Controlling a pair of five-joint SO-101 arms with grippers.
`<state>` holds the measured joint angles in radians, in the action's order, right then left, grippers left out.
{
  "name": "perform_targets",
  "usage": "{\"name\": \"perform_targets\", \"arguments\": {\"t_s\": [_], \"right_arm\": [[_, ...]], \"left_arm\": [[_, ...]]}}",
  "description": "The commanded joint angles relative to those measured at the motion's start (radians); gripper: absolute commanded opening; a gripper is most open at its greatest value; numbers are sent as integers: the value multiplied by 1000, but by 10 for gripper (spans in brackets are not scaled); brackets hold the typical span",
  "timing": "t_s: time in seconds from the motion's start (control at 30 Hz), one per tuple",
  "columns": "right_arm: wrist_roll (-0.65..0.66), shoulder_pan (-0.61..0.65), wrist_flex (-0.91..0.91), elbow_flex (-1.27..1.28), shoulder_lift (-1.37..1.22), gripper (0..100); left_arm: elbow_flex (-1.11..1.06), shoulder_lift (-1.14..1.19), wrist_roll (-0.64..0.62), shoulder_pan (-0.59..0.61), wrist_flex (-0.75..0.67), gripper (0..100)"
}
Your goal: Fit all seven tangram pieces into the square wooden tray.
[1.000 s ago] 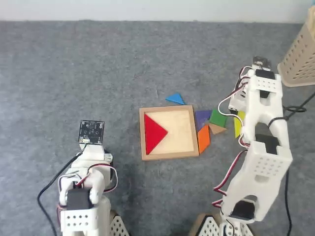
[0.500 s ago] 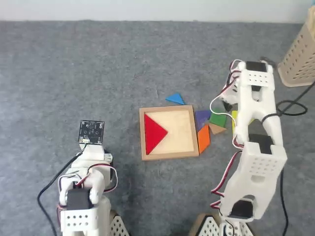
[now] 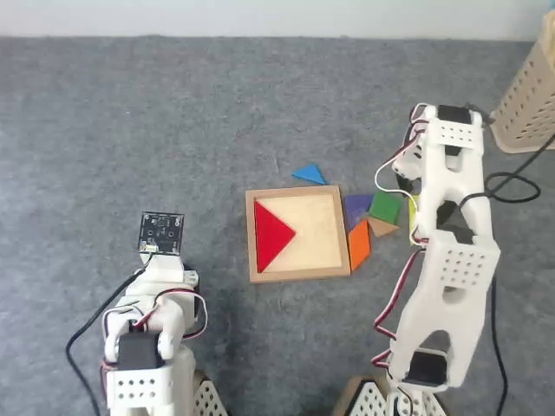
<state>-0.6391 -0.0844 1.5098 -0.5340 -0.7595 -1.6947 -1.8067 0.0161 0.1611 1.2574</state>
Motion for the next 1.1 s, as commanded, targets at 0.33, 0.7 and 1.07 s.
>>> {"name": "perform_targets", "arguments": {"t_s": [0.33, 0.7, 1.07], "right_arm": [[-11, -22, 13, -101, -45, 296], [26, -22, 22, -101, -77, 132], [276, 4, 79, -97, 48, 81]], "left_arm": [[10, -18, 2, -5, 6, 17], [10, -18, 2, -5, 6, 17], [10, -18, 2, -5, 6, 17]]}}
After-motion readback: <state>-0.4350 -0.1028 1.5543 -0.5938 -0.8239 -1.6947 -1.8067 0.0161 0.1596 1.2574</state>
